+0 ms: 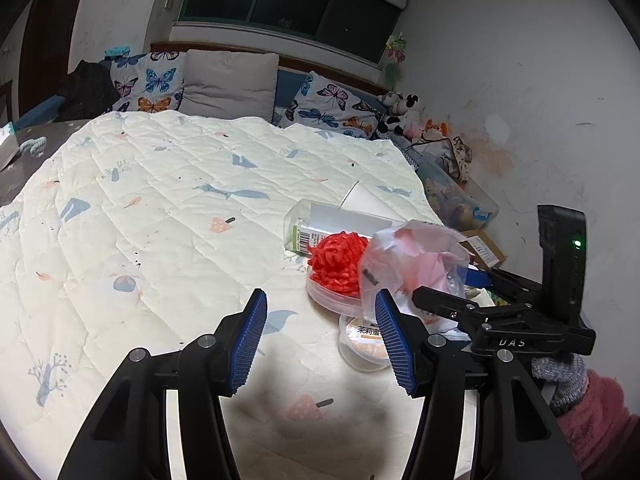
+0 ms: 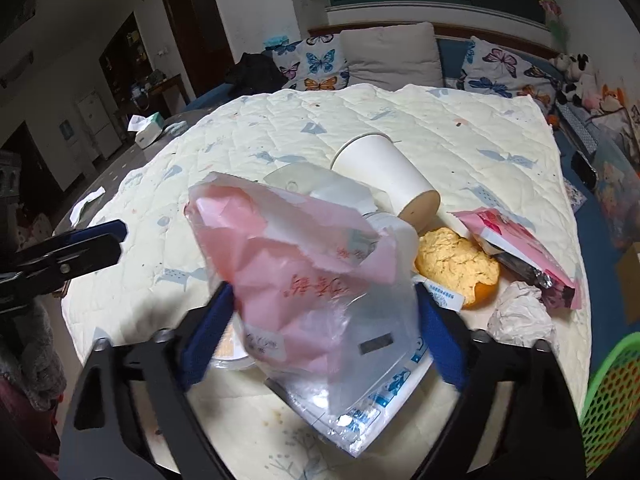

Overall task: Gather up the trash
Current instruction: 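Grasp the red ribbon tangle with the left gripper while the right gripper holds the pink bag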

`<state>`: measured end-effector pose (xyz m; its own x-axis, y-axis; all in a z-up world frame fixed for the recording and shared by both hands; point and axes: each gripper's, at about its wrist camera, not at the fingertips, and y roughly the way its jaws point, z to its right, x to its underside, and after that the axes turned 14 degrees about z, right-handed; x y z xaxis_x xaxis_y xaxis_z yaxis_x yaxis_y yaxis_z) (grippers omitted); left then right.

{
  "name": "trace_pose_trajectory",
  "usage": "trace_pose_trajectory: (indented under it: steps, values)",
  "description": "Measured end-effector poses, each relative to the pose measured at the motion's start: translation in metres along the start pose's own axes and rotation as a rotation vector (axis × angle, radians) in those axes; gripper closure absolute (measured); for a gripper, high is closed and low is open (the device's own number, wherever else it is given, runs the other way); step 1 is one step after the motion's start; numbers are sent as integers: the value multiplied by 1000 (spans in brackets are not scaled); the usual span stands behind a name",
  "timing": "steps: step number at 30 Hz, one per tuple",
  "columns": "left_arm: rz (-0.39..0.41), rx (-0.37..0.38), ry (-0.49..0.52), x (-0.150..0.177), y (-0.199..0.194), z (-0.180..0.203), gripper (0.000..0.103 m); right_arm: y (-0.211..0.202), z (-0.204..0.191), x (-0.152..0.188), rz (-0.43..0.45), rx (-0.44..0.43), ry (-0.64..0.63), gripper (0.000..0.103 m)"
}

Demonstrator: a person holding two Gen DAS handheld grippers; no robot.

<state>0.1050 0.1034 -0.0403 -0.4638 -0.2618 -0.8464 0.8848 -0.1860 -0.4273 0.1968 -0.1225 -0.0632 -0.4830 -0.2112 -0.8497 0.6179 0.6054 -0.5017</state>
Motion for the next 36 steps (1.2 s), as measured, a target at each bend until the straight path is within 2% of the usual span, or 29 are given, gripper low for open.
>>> trace_pose_trajectory:
  steps: [2, 8, 19, 23, 29, 33, 36]
  values:
    - [-6, 2, 6, 0, 3, 2, 49, -3, -1, 0, 4, 0, 0, 30]
    - [-32, 14, 41, 1, 19, 7, 49, -22, 0, -1, 49, 8, 17, 38]
    - [-73, 40, 95, -2, 53, 20, 49, -69, 22, -7, 144, 69, 85, 38]
    - [-88, 46, 129, -3, 67, 27, 41, -81, 32, -3, 160, 98, 113, 38]
    - [-105, 49, 155, -2, 80, 31, 37, -93, 45, 4, 166, 137, 150, 38]
    - [-110, 38, 169, -1, 88, 33, 37, -101, 53, 9, 170, 162, 175, 38]
    - [-114, 38, 165, 1, 91, 33, 48, -105, 57, 13, 171, 180, 189, 38]
